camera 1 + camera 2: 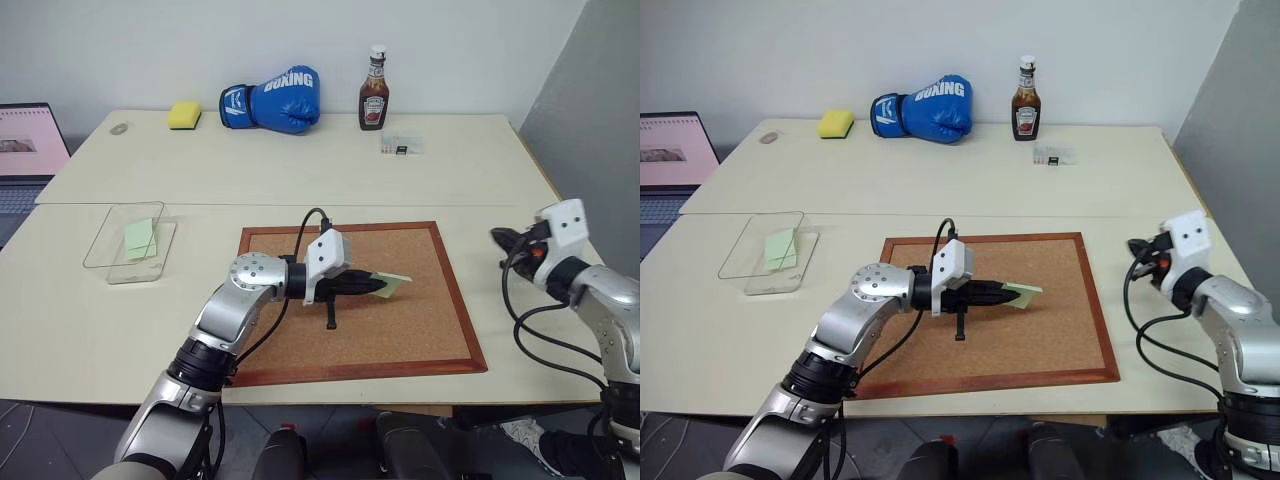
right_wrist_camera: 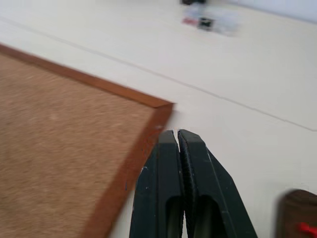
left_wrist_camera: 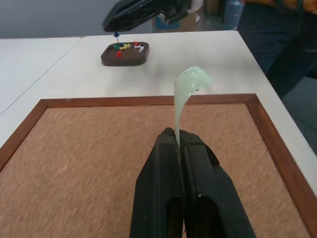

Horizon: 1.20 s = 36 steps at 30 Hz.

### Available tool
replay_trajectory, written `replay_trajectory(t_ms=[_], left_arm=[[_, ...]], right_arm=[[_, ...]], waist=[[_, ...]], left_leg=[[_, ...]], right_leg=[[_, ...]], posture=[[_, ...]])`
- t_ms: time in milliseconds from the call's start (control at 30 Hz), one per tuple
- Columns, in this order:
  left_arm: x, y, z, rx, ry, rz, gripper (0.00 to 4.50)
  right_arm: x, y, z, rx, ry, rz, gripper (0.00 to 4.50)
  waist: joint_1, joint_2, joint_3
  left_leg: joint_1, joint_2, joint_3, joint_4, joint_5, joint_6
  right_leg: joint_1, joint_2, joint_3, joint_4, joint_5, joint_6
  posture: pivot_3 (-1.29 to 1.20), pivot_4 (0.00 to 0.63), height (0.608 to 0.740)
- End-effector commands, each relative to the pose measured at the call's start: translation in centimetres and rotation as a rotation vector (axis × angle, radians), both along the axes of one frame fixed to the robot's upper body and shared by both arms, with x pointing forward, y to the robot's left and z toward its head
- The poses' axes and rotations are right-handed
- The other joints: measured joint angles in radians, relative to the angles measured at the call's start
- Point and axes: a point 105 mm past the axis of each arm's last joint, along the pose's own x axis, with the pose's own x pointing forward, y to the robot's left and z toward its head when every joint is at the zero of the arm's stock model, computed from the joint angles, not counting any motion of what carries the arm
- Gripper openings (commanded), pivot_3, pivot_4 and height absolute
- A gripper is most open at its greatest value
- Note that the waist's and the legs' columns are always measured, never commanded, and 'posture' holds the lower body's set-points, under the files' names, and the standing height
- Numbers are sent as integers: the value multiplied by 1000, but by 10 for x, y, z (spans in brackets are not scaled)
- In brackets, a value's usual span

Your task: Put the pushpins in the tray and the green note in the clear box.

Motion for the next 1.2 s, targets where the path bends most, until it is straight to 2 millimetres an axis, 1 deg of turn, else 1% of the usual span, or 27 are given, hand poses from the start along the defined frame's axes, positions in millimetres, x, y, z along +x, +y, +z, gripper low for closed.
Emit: replay_trajectory(t_ms=[33,133,267,367,533,700,900,967,1000,1100,1200], left_arm=[[-8,-12,-6,40,-58,-20,52],[-11,-17,-3,27,-51,-28,52],[-11,-15,-4,38,-65,-14,52],[-11,-13,-4,40,-61,-1,52],[-13,-8,-7,42,-56,25,52],[-13,-8,-7,41,-50,29,52],[-7,-6,-4,44,-59,32,52],[-6,-5,-4,48,-62,32,0],[-5,-5,-4,49,-62,32,0],[-5,-4,-5,51,-64,28,0],[-6,-5,-5,48,-66,25,0]], right_arm=[[10,-46,11,-1,-87,-220,0],[19,-65,8,46,-91,-309,0],[27,-74,-1,111,-63,-351,0],[29,-74,-13,136,-28,-359,0],[22,-69,-40,122,54,-363,0],[21,-62,-49,153,81,-357,0],[20,-64,-55,160,98,-369,0],[19,-65,-54,150,92,-366,456],[19,-65,-53,143,88,-362,565],[17,-67,-47,62,52,-347,1301],[14,-69,-28,51,-36,-343,1970]], waist=[[0,0,0],[-3,0,0],[-6,0,0],[-4,0,0],[-2,1,0],[-4,1,0],[-4,1,0],[-4,1,0],[-3,1,0],[-2,1,0],[-3,1,0]], left_leg=[[0,0,0,1,0,0],[0,0,2,0,0,0],[-1,0,2,-1,0,0],[-1,0,2,-1,0,0],[-2,-1,2,-1,0,0],[-1,-1,2,0,0,0],[-1,-1,2,0,0,0],[-1,-1,2,0,0,0],[-1,-1,2,0,0,0],[-1,-1,2,0,0,0],[-1,-1,2,-1,0,0]], right_leg=[[0,0,1,0,0,1],[0,0,3,0,1,1],[-1,0,3,0,1,1],[-1,0,2,-1,1,0],[-1,0,3,-1,1,1],[-1,0,3,-1,1,1],[0,0,3,-1,1,1],[0,0,3,-1,1,1],[0,0,3,-1,1,1],[-1,0,3,-1,1,1],[-1,0,3,-1,1,1]], posture=[[0,150,740],[0,150,740],[0,150,740],[0,150,740],[0,150,740],[0,150,740],[0,150,740],[0,150,740],[0,150,740],[0,150,740],[0,150,740]])
